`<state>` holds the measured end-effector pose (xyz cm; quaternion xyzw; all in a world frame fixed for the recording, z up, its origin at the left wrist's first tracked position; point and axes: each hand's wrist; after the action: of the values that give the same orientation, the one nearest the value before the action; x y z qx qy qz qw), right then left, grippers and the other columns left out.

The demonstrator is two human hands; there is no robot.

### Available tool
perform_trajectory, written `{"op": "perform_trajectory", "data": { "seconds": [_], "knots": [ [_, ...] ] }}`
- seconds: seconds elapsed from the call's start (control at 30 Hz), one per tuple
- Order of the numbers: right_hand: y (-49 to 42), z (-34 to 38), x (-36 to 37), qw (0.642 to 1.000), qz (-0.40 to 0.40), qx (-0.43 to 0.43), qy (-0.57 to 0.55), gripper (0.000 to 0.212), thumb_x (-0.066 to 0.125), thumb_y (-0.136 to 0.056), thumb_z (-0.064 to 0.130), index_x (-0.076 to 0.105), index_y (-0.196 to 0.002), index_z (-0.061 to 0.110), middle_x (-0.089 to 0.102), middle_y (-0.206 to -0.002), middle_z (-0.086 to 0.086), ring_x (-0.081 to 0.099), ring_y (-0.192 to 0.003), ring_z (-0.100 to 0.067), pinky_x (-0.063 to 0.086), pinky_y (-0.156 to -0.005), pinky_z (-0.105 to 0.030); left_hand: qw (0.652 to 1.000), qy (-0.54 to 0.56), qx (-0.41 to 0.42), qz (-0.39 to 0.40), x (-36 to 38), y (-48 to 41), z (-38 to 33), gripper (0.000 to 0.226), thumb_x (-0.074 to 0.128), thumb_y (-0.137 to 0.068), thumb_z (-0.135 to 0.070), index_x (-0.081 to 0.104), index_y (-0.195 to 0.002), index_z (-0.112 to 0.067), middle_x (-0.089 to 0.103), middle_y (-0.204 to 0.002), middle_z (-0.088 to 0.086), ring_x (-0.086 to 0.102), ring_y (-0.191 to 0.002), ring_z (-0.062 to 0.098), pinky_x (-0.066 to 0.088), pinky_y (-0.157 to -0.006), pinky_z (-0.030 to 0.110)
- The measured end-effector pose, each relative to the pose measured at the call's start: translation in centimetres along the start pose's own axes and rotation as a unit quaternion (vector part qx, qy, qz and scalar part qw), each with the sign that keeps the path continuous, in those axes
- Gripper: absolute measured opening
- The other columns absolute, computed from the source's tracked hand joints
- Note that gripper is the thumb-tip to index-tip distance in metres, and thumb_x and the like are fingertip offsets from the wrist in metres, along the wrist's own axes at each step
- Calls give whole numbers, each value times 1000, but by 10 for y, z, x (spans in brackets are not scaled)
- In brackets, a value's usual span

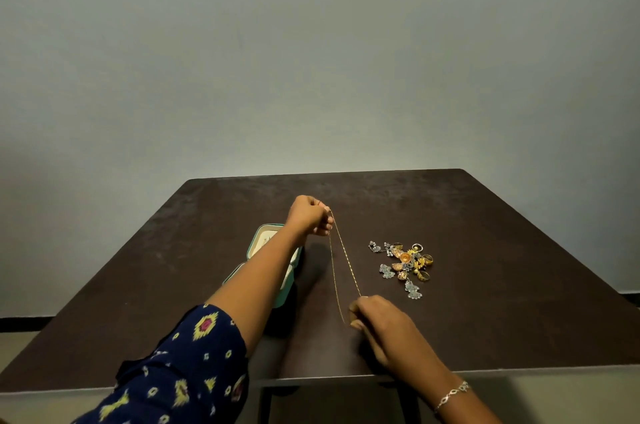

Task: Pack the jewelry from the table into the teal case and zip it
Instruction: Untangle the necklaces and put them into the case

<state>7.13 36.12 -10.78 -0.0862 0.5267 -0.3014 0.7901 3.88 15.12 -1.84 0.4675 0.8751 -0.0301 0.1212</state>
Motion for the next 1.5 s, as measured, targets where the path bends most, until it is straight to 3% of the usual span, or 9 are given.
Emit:
{"op": "perform_trajectory", "data": {
  "seconds": [0.17, 0.33, 0.4, 0.53, 0.9, 1.17, 1.27, 1.4, 1.5],
  "knots": [
    [2, 23, -20, 983, -34, 45, -175, 10, 45, -85, 32, 53, -89, 28, 54, -69, 10, 51, -66, -4, 41, -64, -16, 999, 39, 11, -10, -18, 18, -4, 25, 40, -88, 11, 49, -69, -3, 53, -62, 13, 51, -51, 20, 49, -39, 19],
    [-7, 34, -35, 896, -78, 100, -425, 11, 51, -78, 7, 61, -82, 1, 61, -63, -1, 55, -54, -8, 47, -59, -18, 996, 86, 13, 4, -32, 35, -3, 18, 40, -91, 9, 54, -88, -1, 53, -68, 11, 53, -58, 17, 52, -48, 21],
    [-8, 34, -36, 864, -101, 125, -477, 7, 55, -81, 0, 61, -83, -2, 63, -63, -4, 57, -52, -11, 49, -62, -20, 995, 95, -1, 16, -34, 42, 1, 23, 38, -92, 8, 59, -95, 0, 53, -69, 10, 53, -59, 16, 53, -50, 21],
    [-8, 34, -42, 820, -122, 184, -528, 24, 41, -88, -7, 63, -94, -1, 67, -81, -12, 65, -59, -18, 54, -67, -23, 989, 136, -38, 30, -28, 60, 4, 23, 39, -91, 7, 61, -87, 1, 53, -67, 10, 54, -57, 17, 53, -49, 21],
    [-9, 38, -43, 861, -110, 179, -464, 47, 35, -90, -12, 42, -127, 16, 55, -122, 7, 70, -85, -19, 53, -80, -20, 976, 184, -44, 107, 7, 101, 2, 14, 46, -91, 0, 59, -87, -3, 62, -68, 7, 63, -54, 12, 53, -52, 21],
    [-9, 41, -39, 877, -77, 161, -446, 56, 33, -90, -15, 28, -132, 22, 48, -122, 13, 68, -86, -8, 51, -75, -14, 972, 177, -50, 147, 15, 112, -1, 11, 48, -91, -2, 58, -86, -4, 62, -70, 11, 65, -55, 16, 54, -53, 27],
    [-8, 41, -39, 895, -63, 150, -415, 57, 36, -90, -13, 29, -130, 27, 45, -124, 17, 66, -92, -4, 49, -78, -13, 971, 164, -53, 165, 15, 115, -2, 8, 49, -91, -2, 56, -87, -5, 62, -67, 9, 66, -57, 17, 54, -56, 30],
    [-8, 41, -41, 928, -68, 139, -338, 59, 41, -89, -12, 34, -126, 34, 41, -126, 22, 50, -105, 18, 44, -83, -7, 974, 139, -48, 171, 12, 117, -3, 5, 54, -88, -1, 57, -90, -4, 63, -73, 11, 61, -48, 12, 54, -55, 28],
    [-7, 33, -38, 911, -102, 166, -363, 52, 41, -88, -13, 45, -126, 23, 53, -122, 10, 62, -99, 0, 52, -80, -21, 976, 139, -52, 162, 10, 117, -5, 12, 58, -85, 1, 57, -96, -3, 65, -72, 10, 57, -44, 11, 54, -54, 27]
  ]
}}
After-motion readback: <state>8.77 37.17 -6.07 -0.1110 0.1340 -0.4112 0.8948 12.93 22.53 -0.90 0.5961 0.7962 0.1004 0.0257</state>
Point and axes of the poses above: each hand's wrist, its own y-axis away from the middle knuckle, its own x-axis out of the palm, z = x × y
